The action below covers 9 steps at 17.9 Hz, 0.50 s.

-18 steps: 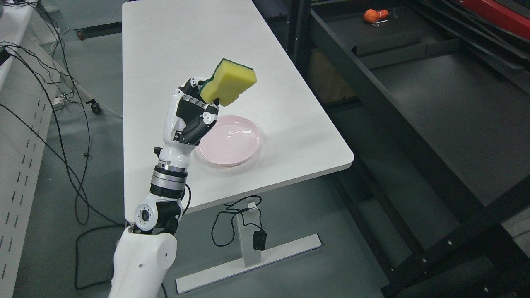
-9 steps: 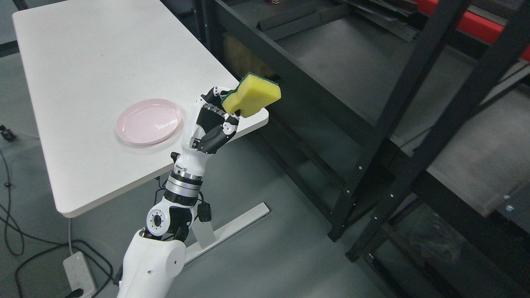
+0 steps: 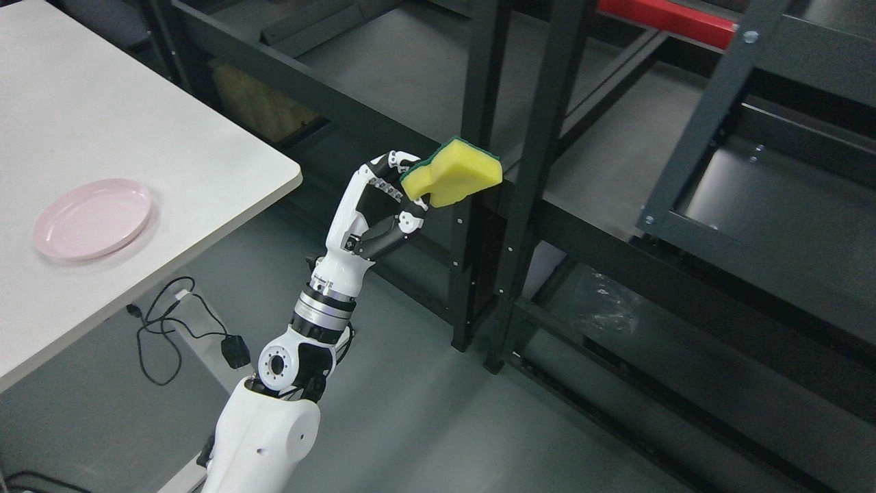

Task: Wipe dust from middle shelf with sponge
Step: 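Hold the sponge up in the left hand while turning toward the shelf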

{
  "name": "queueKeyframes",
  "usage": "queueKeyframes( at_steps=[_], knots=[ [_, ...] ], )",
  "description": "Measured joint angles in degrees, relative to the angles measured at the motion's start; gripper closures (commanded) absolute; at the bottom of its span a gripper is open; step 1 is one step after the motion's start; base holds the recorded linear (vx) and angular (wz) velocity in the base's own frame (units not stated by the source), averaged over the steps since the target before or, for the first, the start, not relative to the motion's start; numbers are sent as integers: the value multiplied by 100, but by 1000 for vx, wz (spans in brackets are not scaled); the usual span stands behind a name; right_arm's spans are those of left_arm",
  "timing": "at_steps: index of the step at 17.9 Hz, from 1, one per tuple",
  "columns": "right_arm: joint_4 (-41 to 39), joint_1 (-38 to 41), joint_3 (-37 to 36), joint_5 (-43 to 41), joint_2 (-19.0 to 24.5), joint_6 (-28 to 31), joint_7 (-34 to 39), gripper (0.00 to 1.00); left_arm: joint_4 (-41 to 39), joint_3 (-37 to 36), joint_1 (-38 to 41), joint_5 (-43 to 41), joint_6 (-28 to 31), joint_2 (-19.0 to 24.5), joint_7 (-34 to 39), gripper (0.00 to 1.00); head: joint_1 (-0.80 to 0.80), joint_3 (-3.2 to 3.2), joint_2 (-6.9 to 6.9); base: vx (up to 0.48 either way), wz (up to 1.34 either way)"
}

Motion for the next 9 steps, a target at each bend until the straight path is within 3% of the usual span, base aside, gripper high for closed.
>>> queueKeyframes(
  at_steps=[9],
  knots=[
    [0,-1,0,0,0,0,0,0,-19,-249,-114,-23,11,0,0,99,0,0,0,-103,-596]
  ],
)
